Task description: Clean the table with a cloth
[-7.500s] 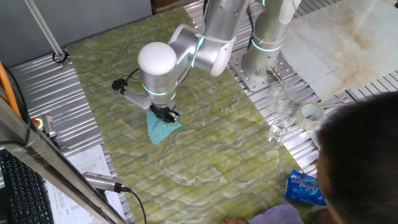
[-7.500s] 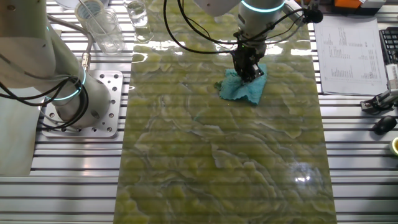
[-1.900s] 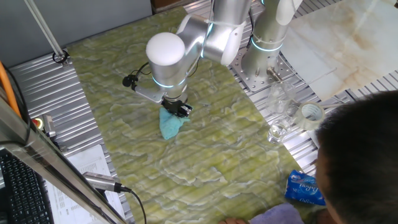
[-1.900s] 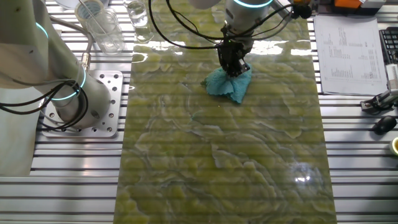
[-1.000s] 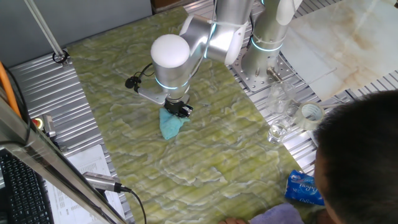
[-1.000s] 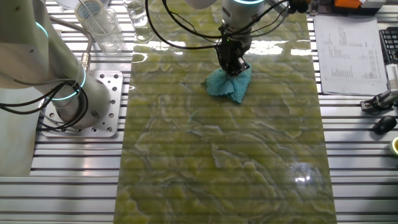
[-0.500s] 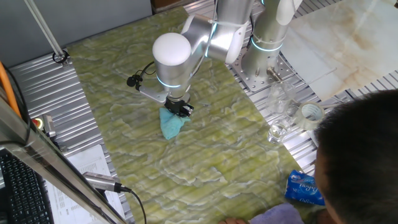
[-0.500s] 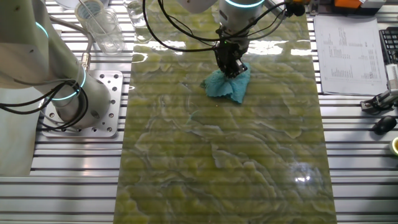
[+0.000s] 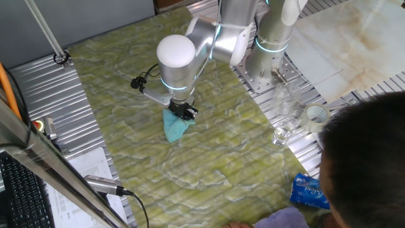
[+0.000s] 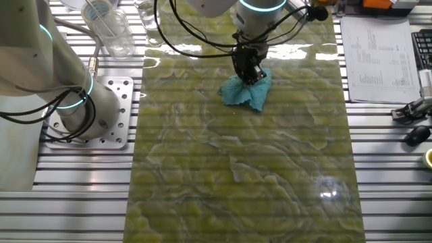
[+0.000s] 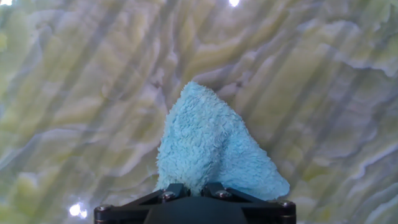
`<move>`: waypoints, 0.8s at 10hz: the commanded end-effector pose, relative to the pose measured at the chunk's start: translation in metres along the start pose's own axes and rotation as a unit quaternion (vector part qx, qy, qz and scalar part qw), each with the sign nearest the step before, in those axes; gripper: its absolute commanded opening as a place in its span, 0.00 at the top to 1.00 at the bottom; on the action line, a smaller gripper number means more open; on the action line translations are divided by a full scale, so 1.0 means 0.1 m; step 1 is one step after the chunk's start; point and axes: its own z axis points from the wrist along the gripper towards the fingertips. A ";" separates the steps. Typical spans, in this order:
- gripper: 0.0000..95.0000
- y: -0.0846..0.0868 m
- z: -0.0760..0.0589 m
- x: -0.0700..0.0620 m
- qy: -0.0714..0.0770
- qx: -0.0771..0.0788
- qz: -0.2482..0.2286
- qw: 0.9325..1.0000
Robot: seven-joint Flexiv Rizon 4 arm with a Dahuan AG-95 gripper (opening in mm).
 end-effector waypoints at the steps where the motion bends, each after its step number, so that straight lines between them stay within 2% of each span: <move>1: 1.00 0.02 0.03 -0.01 -0.001 -0.002 0.003 1.000; 5: 1.00 0.10 -0.03 -0.01 0.003 -0.008 0.011 1.000; 8: 1.00 0.21 0.03 0.05 -0.003 -0.012 0.020 1.000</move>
